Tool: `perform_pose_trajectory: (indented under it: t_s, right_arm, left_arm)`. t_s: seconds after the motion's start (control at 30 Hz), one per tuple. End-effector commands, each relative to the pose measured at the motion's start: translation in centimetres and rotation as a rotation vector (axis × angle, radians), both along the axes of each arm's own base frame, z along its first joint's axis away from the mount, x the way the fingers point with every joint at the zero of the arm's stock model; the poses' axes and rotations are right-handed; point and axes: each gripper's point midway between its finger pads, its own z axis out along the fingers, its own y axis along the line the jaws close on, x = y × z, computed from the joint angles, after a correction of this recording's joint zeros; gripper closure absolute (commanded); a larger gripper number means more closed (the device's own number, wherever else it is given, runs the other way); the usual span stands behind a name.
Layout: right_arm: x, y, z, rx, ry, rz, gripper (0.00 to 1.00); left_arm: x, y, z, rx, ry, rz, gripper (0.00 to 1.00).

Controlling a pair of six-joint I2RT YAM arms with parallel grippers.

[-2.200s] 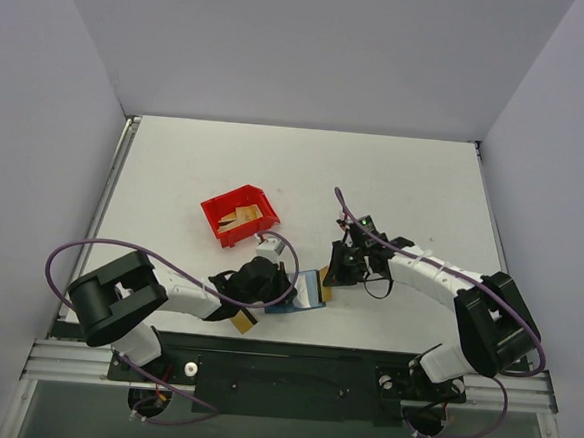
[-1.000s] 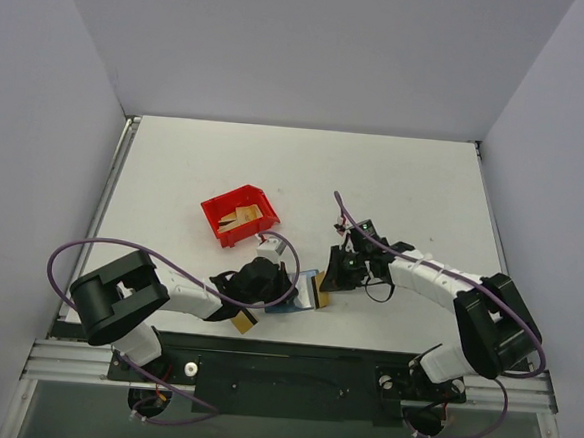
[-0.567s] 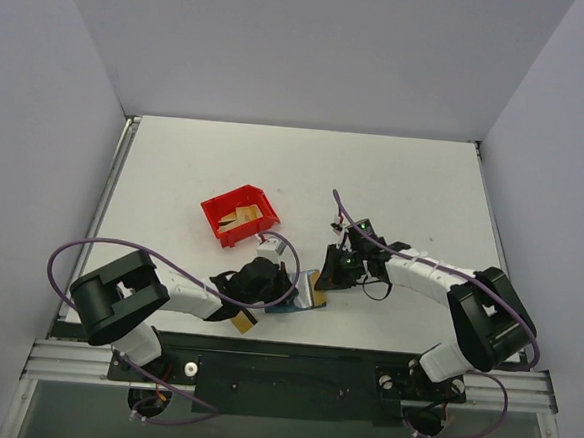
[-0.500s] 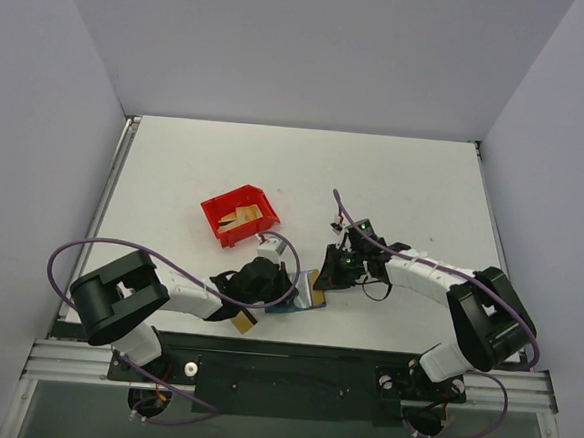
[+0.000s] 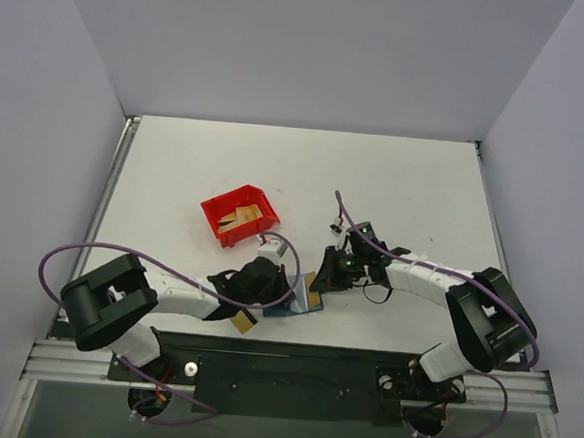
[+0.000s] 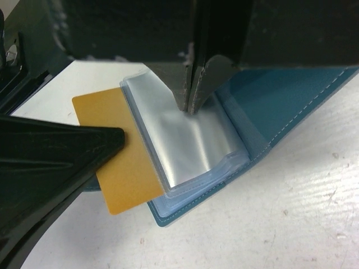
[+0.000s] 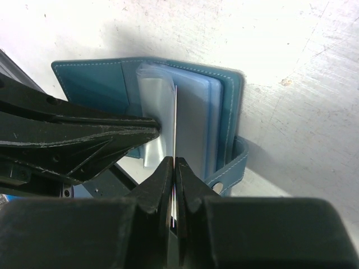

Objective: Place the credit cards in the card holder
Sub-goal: Insert the credit card into the card holder.

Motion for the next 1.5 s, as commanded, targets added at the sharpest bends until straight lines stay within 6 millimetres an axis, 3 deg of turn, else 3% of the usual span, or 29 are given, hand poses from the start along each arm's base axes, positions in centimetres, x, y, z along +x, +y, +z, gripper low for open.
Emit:
perform_pose_trajectory:
  t_s: [0.0,0.2,0.6,0.83,1.1,1.37,1.47]
  right_arm:
    - [0.4,0.9,2.2,0.074,-0.057,0.012,1.00]
    - [0.5,1.6,3.0,0.123,-0.062,0.021,1.00]
    - [0.4,2.6,3.2,0.180,-0.020,0.022,1.00]
    - [0.2,3.3,3.8,0.204,-0.011,0.038,1.00]
    - [-0.3,4.8,4.5,0.219,-0.020,0.064,1.00]
    - [-1.0,7.7,3.6,0.202,0.001,0.109,1.00]
    - [-1.1,8.4,2.3,0.166,0.020,0.105,1.00]
  left_arm:
    - [-1.6,1.2,-0.2,0.097,0.037,-0.060,1.00]
    - [-1.0,0.4,2.5,0.054,-0.016,-0.073,1.00]
    - [-0.7,0.5,4.1,0.021,-0.046,-0.054,1.00]
    - [0.2,0.4,8.3,-0.047,-0.124,-0.041,1.00]
    - [0.3,2.1,11.7,-0.097,-0.188,-0.003,1.00]
    - [0.5,5.0,12.1,-0.091,-0.203,0.065,1.00]
    - [0.1,6.2,10.3,-0.051,-0.163,0.078,1.00]
